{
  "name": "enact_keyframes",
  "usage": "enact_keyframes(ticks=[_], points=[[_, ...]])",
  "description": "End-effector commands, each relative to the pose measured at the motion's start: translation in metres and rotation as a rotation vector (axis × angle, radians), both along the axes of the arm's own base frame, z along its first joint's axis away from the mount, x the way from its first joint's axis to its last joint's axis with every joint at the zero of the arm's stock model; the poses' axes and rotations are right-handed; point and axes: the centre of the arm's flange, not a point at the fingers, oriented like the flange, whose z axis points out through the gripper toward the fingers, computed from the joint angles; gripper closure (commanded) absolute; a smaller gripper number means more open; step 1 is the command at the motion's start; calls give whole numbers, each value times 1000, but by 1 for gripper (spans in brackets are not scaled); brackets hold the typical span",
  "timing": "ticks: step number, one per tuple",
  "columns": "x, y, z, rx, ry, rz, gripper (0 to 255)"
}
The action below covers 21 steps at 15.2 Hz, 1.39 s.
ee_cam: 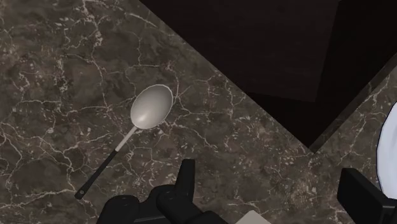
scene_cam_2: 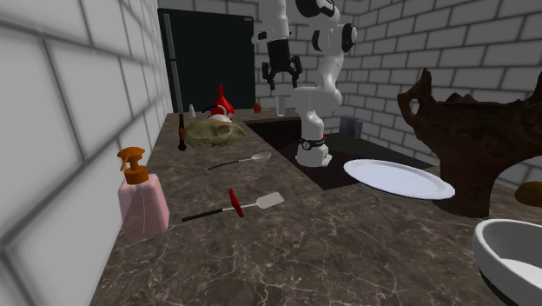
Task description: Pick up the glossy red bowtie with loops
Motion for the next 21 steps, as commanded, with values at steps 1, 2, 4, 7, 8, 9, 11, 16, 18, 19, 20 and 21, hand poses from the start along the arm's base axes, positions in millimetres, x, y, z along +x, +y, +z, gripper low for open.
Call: enact_keyframes(ticks=[1,2,4,7,8,9,11,16,18,19,20,21], points=[[0,0,0,0,0,0,0],[12,3,-6,-1,6,-3,0],[36,10,-20,-4,18,-9,0],[71,19,-40,-9,36,-17,0],[83,22,-47,-10,42,-20,0],[95,25,-54,-12,48,-23,0],[118,31,-68,-15,60,-29,0],[176,45,-105,-22,91,-43,0],[199,51,-121,-25,103,-49,0],[210,53,-128,-26,109,-52,0],[222,56,-136,-28,115,-54,0],[233,58,-144,-29,121,-57,0]])
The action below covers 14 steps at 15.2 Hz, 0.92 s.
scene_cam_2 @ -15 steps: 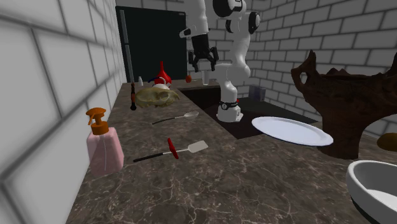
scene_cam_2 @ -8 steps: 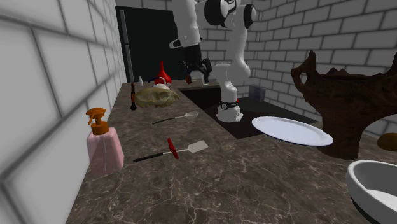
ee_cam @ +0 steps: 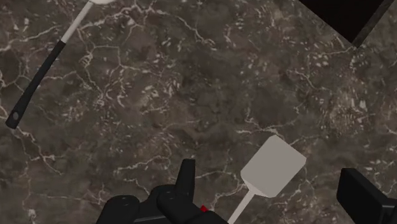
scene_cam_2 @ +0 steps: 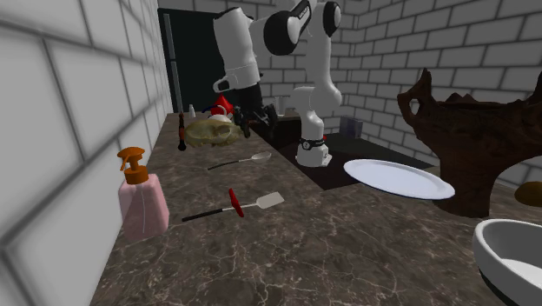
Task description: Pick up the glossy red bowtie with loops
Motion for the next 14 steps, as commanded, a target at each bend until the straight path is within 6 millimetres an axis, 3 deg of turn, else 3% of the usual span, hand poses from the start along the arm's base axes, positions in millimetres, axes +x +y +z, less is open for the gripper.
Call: enact_keyframes(ticks=[1,14], points=[[24,7,-14,-3,12,-6,0],[160,34,-119,-21,87,-42,0]])
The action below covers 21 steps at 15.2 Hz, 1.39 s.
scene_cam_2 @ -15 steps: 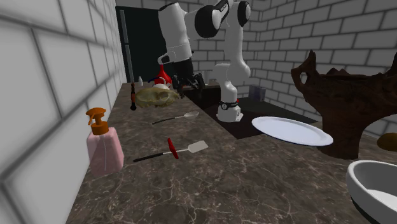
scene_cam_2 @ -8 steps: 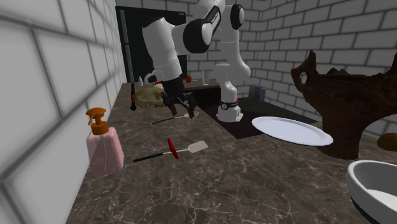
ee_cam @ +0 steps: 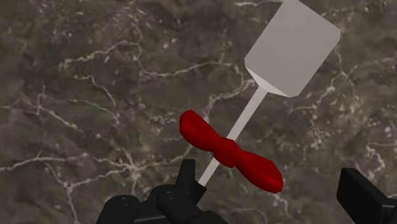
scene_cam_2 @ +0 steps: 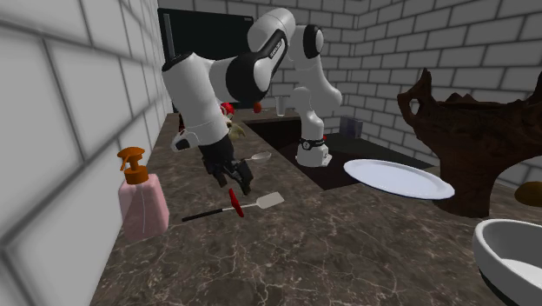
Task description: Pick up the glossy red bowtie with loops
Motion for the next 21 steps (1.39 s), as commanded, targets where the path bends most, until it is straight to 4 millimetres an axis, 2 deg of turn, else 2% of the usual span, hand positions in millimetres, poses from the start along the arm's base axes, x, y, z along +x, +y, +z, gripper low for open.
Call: enact_keyframes(ticks=[1,7,9,10,19,21], points=[[7,1,-13,-1,4,-2,0],[7,1,-45,-1,4,-2,0],[7,1,-48,-1,4,-2,0],[6,1,-48,-1,4,-2,255],[7,1,-48,-1,4,-2,255],[7,1,-38,-1,4,-2,255]])
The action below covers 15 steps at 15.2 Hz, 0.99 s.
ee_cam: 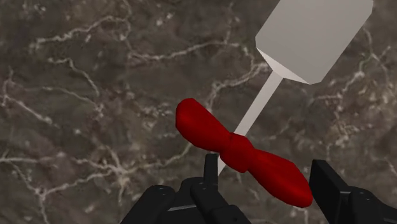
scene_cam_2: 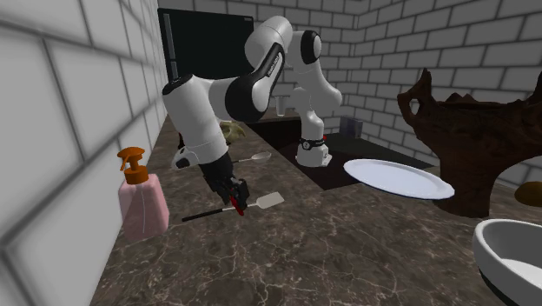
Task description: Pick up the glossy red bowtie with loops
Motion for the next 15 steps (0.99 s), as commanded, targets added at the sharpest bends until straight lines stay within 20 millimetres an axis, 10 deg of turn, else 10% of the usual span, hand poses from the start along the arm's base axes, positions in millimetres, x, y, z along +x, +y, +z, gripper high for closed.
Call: enact_keyframes(ticks=[1,15], points=[[0,0,9,0,0,0,255],[0,0,73,0,0,0,255]])
